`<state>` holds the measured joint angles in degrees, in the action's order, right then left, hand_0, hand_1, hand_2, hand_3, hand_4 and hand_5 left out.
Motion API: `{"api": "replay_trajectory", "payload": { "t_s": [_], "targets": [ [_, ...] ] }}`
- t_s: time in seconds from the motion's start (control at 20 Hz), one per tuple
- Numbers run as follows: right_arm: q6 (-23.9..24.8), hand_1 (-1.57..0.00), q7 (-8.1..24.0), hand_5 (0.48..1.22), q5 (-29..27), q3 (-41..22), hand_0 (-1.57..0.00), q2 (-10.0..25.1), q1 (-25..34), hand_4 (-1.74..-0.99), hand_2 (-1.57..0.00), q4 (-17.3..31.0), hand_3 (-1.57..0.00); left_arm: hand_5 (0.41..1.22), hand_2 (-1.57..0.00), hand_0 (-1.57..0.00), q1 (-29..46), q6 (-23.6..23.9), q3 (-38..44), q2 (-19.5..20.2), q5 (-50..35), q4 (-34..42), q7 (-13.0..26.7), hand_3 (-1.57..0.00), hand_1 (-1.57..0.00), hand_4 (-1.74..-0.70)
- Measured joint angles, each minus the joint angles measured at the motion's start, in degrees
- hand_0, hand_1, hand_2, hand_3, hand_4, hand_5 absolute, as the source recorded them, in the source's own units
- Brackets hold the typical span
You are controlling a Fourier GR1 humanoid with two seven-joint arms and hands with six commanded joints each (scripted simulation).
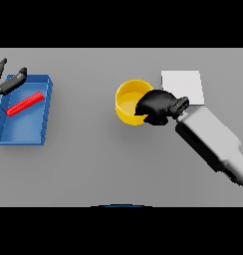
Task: Pick up the red beaker and tilt it to pour out 1 green nut into yellow bowl. Pick up the yellow bowl and place it on the metallic measuring scale.
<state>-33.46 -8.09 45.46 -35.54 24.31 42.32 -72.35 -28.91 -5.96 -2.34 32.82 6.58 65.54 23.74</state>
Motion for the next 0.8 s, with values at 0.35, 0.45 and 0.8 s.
{"api": "replay_trajectory", "payload": {
  "t_s": [0.35, 0.45, 0.8],
  "targets": [
    [-1.31, -1.57, 4.89, 1.22, -1.15, 3.32, -1.54, 3.27, -0.98, -1.74, -1.49, -4.37, -1.18, 0.717, 0.0, 0.0, 0.89, -0.12, 0.6, -0.14, -1.19, 0.98, 0.75, 0.0, 0.0, -0.82],
    [0.62, -1.57, 4.76, 1.22, -1.02, 4.88, -1.55, 4.42, 0.28, -1.741, -1.52, -3.09, -1.17, 0.728, 0.0, 0.0, 1.2, -0.26, 1.09, 0.24, -1.85, 1.97, 1.43, 0.0, 0.0, -0.83],
    [8.53, -1.57, 2.0, 1.221, 0.24, 8.32, -1.57, 7.1, 3.34, -1.741, -1.56, 8.14, -1.15, 0.758, 0.0, 0.0, 1.81, 0.3, 0.95, -0.13, -2.13, 3.83, 3.96, 0.0, 0.0, -0.85]
  ]
}}
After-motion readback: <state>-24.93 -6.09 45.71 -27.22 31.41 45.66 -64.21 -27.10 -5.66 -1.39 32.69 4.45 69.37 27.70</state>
